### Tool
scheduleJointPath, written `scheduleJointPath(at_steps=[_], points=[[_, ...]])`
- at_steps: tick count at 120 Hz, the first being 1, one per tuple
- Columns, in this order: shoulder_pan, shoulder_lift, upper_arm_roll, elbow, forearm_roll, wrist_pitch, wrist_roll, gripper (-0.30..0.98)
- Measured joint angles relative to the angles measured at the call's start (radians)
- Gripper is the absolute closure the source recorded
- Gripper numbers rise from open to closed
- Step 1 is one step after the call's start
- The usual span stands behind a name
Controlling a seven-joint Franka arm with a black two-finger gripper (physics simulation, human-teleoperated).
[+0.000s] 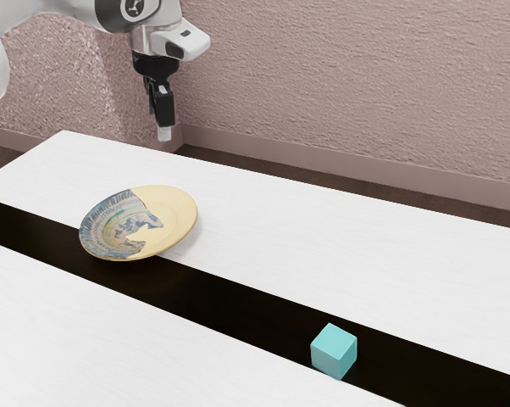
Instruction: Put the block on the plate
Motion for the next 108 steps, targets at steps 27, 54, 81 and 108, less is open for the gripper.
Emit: scheduleJointPath(at_steps=[27, 54, 81, 108], points=[[-0.087, 0.023, -0.041, -0.013, -0.009, 0.031, -0.002, 0.00], [-0.175, 0.129, -0.043, -0.015, -0.044, 0.101, -0.004, 0.00], [-0.254, 0.157, -0.044, -0.128, -0.159, 0.181, -0.040, 0.00], [-0.344, 0.200, -0.053, -0.232, -0.247, 0.343, -0.156, 0.00]])
